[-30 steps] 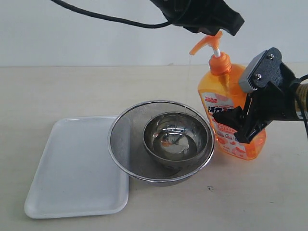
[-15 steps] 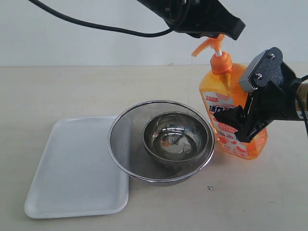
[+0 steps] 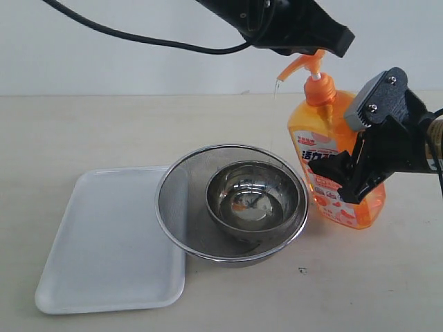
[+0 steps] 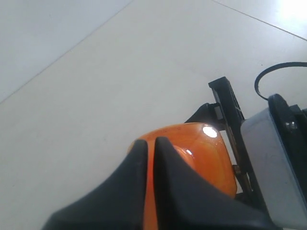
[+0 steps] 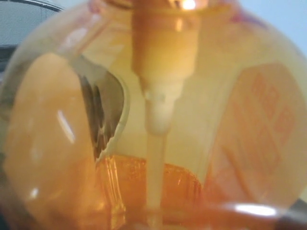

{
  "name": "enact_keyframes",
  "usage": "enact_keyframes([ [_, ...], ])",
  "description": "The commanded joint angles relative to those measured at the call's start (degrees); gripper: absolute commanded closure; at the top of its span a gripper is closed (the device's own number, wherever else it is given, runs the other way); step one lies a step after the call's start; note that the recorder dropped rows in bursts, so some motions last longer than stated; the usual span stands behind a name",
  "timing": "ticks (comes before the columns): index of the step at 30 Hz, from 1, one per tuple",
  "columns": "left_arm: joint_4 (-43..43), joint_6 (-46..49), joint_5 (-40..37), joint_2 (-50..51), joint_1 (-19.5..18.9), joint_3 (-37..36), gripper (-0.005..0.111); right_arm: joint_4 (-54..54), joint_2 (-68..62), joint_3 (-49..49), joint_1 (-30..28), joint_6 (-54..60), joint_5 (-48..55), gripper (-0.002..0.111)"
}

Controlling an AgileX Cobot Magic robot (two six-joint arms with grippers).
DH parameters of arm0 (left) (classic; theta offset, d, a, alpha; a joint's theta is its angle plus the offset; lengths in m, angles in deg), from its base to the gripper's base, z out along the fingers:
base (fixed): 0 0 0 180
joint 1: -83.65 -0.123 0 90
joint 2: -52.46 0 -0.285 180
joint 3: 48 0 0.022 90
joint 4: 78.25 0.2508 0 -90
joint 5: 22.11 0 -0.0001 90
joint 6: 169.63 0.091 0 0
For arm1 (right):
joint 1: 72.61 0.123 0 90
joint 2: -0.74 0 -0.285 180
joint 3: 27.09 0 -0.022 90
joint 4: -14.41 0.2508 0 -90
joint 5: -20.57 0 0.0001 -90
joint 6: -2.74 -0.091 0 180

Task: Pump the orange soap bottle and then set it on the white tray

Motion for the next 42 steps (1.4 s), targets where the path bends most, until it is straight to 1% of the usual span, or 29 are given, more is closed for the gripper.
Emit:
enact_keyframes([
  [1,-1.01,0.14,-12.88,6.01,0.83,-3.05,0.102,-0.70,-0.35,0.51,0.17,-0.31,0.27,0.108],
  [8,-1.40,0.46,-12.99,7.51,0.83,-3.05,0.102,-0.70,-0.35,0.51,0.17,-0.31,0.27,0.108],
  [14,-3.62,2.14,-12.99,7.99,0.83,-3.05,0.102,-0.70,-0.35,0.51,0.17,-0.31,0.27,0.108],
  [28,-3.63,2.12,-12.88,7.99,0.83,-3.05,0.102,-0.70,-0.35,0.51,0.17,-0.31,0.16,0.108],
  [34,-3.24,2.12,-12.77,6.73,0.83,-2.94,0.102,-0.70,-0.35,0.51,0.17,-0.31,0.04,0.108],
  [42,-2.95,2.70,-10.31,1.55,0.71,-2.94,0.102,-0.70,-0.35,0.51,0.17,-0.31,-0.17,0.108],
])
